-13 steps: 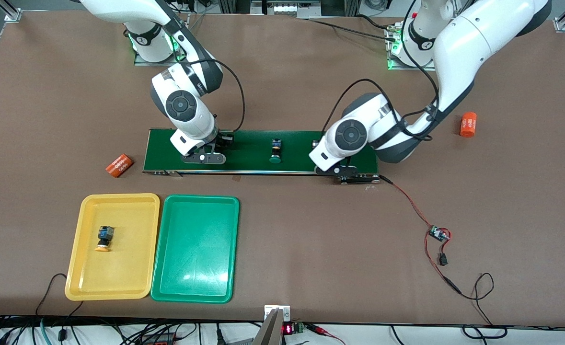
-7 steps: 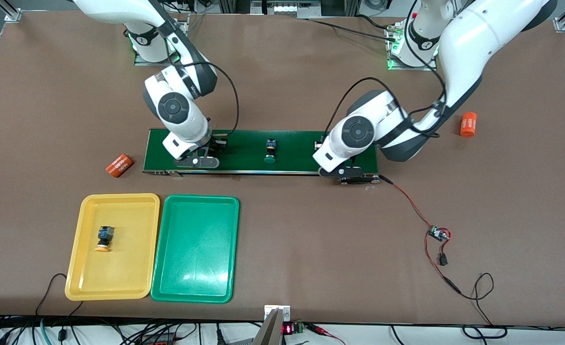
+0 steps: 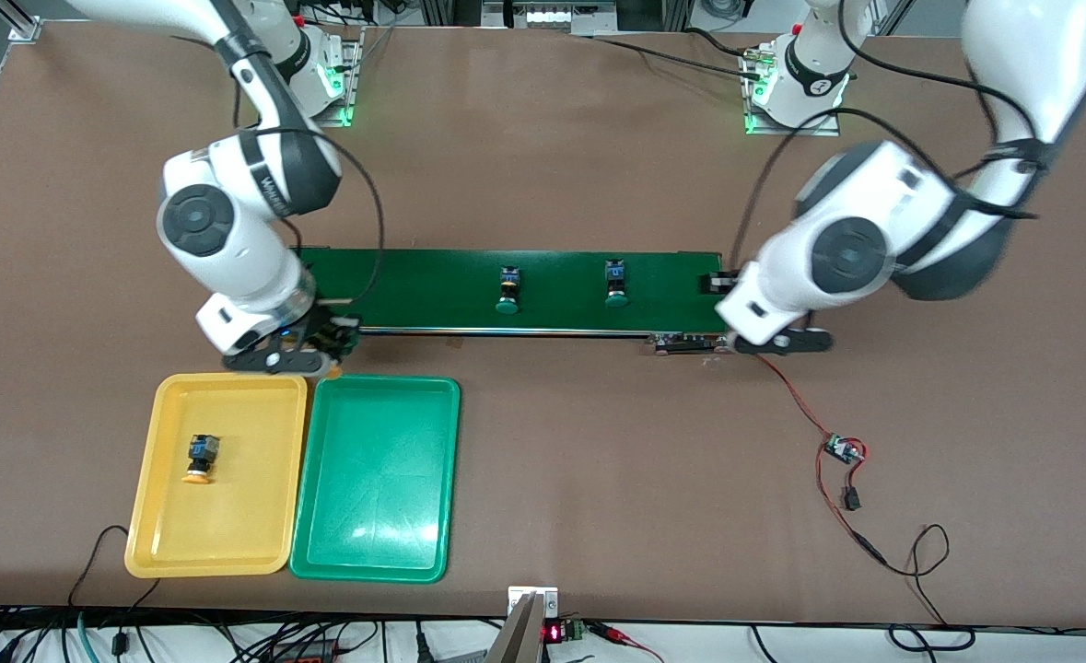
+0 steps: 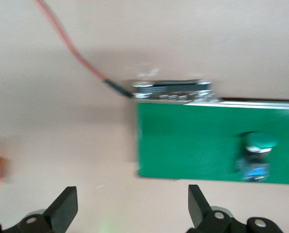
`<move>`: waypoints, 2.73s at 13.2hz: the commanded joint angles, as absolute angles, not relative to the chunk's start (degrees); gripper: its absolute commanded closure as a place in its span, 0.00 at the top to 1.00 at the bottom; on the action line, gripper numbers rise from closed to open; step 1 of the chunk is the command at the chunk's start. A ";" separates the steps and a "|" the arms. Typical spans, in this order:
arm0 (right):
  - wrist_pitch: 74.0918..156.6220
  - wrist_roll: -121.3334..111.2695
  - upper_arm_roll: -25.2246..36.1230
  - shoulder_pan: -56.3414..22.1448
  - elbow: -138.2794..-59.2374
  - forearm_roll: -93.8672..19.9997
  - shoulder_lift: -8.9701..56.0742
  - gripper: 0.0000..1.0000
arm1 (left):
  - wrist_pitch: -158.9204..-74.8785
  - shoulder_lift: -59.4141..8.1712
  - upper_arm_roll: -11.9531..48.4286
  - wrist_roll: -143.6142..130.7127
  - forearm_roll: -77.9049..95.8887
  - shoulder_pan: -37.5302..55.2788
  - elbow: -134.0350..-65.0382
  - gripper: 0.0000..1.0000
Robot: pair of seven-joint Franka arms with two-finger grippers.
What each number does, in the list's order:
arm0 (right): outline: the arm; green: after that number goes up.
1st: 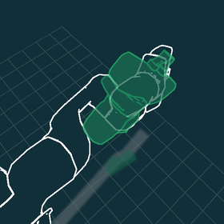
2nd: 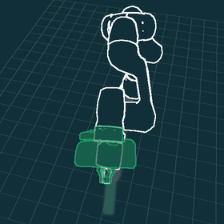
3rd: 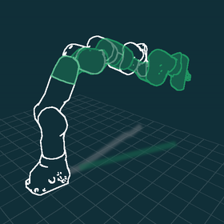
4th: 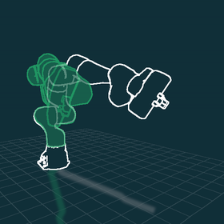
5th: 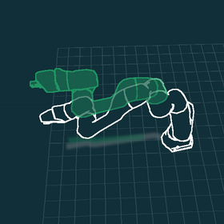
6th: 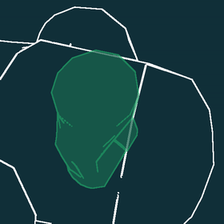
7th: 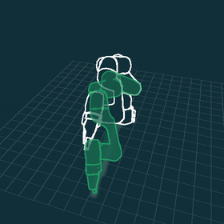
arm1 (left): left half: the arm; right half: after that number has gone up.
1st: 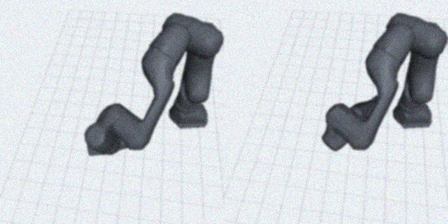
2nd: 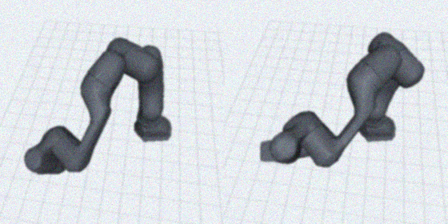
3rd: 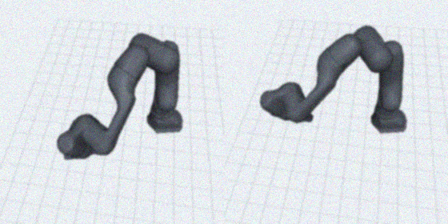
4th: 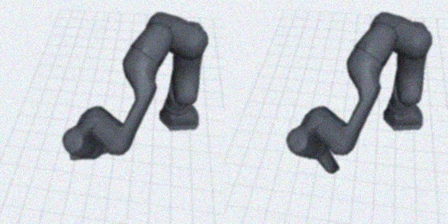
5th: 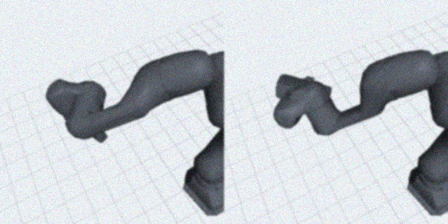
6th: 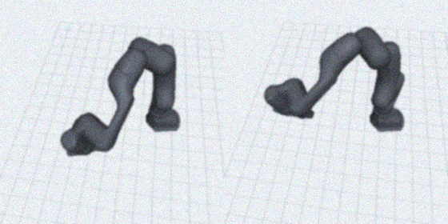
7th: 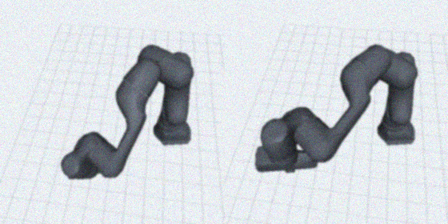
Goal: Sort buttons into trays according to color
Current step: 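Place the yellow button in the yellow tray while the left gripper reaches the cylinder, then grasp the cylinder with the left gripper while the right gripper reaches the belt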
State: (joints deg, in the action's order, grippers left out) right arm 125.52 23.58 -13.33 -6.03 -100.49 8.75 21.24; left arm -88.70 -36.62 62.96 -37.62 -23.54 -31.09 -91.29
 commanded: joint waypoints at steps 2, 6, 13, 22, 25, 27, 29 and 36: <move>125.16 18.82 -10.12 -4.92 -90.29 11.51 29.51 0.21 | -84.38 -37.09 63.37 -24.81 -25.48 -41.19 -93.85 1.00; 128.83 13.36 -4.58 -4.83 -84.03 11.51 36.99 0.21 | -83.94 -35.77 64.42 -19.69 -30.23 -52.70 -102.36 1.00; 143.00 13.45 -0.09 -3.34 -84.55 16.52 46.32 0.21 | -96.55 -35.86 68.56 -2.41 -36.64 -77.92 -120.55 1.00; 140.20 13.88 -3.23 -2.38 -90.07 15.56 40.28 1.00 | -107.05 -38.84 63.46 -0.88 -45.79 -81.21 -130.25 1.00; 131.34 18.98 -8.25 -0.70 -93.77 15.56 32.55 1.00 | -107.31 -39.55 60.92 -0.88 -46.40 -80.60 -130.43 0.90; 127.03 20.12 -11.23 -0.62 -96.84 13.55 27.54 1.00 | -107.58 -41.04 59.86 -0.88 -47.19 -80.16 -130.52 0.84; 123.06 21.44 -12.47 -0.79 -100.00 8.37 22.87 1.00 | -107.67 -41.04 59.33 -0.79 -48.60 -80.16 -130.52 0.64; 125.85 29.25 -18.79 -1.23 -114.15 3.69 12.23 1.00 | -102.77 -40.25 67.91 -0.18 -48.25 -80.07 -121.76 0.26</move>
State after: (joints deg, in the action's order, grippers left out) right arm 123.49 25.87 -16.55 -1.85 -108.87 4.64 16.19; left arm -106.68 -41.06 64.00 -1.62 -47.37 -80.56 -126.24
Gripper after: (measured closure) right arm 0.000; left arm 0.498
